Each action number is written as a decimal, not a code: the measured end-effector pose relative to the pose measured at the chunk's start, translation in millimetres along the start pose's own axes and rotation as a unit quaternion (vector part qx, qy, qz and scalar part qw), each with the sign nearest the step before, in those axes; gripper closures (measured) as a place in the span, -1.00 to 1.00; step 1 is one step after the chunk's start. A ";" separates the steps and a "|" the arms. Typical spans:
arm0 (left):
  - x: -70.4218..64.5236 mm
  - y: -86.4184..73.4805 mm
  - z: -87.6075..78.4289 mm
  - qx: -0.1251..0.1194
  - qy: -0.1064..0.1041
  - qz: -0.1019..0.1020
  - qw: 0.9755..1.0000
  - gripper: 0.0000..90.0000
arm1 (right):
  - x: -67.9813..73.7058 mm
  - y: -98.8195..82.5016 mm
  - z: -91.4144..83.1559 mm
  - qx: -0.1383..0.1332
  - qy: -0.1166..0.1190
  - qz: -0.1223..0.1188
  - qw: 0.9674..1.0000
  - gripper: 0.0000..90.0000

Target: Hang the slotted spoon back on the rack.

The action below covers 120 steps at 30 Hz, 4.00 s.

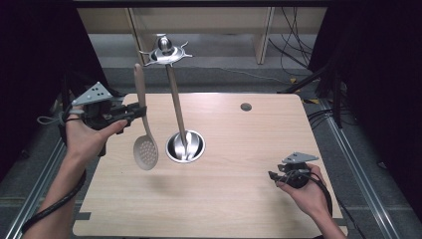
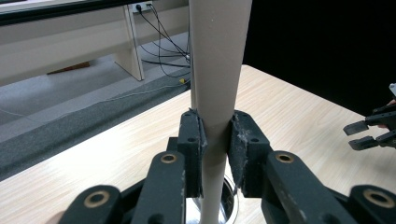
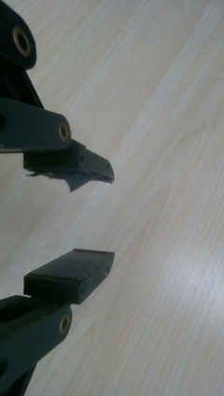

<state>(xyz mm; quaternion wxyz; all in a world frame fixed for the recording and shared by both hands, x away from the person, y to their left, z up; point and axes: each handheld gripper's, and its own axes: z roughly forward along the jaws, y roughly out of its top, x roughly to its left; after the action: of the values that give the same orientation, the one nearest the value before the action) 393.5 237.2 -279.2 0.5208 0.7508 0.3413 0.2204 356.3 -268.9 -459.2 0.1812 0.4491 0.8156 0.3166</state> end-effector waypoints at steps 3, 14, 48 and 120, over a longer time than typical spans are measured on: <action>1.8 2.0 0.7 0.000 -0.003 -0.001 1.000 0.66 | 0.8 0.5 -0.7 0.002 0.001 0.007 1.000 0.20; 4.4 6.1 2.4 0.007 -0.004 -0.005 1.000 0.66 | 0.1 0.1 -0.7 -0.005 -0.001 0.000 1.000 0.20; 9.7 16.7 8.8 0.031 -0.017 -0.005 0.999 0.66 | 0.8 0.5 -0.3 -0.001 0.000 0.001 1.000 0.20; 8.9 16.2 43.7 0.037 -0.025 -0.016 0.999 0.65 | -2.0 -0.7 -1.1 -0.003 -0.005 -0.002 1.000 0.20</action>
<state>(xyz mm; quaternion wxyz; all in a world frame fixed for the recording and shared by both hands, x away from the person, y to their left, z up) 434.1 212.5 -280.1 0.5046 0.7693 0.3483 0.1798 356.3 -271.3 -458.8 0.1873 0.4486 0.8147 0.3162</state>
